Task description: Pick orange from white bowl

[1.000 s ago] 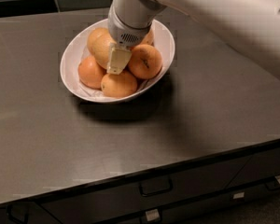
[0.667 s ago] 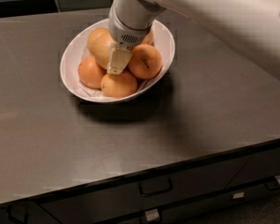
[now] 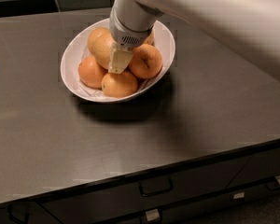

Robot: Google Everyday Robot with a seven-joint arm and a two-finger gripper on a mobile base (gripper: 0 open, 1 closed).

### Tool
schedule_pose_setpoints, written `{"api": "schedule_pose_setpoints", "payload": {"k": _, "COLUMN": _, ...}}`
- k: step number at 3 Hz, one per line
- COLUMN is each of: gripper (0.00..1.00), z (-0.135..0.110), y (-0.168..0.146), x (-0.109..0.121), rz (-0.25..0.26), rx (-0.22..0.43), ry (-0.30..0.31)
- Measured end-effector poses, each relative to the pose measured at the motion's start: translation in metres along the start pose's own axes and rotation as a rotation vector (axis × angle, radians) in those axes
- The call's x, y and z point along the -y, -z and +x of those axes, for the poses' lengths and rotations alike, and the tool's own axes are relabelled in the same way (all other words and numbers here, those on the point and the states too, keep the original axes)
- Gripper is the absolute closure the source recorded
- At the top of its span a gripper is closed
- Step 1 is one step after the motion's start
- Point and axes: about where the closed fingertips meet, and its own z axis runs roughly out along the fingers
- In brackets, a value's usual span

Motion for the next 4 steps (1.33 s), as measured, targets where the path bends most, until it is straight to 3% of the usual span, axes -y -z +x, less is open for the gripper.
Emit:
{"api": "schedule_pose_setpoints", "payload": {"k": 2, "gripper": 0.33, "z": -0.017, "y": 0.015, "x": 0.008, "rz": 0.094, "rx": 0.087, "ry": -0.019}}
{"api": "schedule_pose_setpoints", "payload": {"k": 4, "gripper": 0.31, "z": -0.034, "y": 0.025, "x": 0.012, "rz": 0.096, "rx": 0.161, "ry": -0.02}}
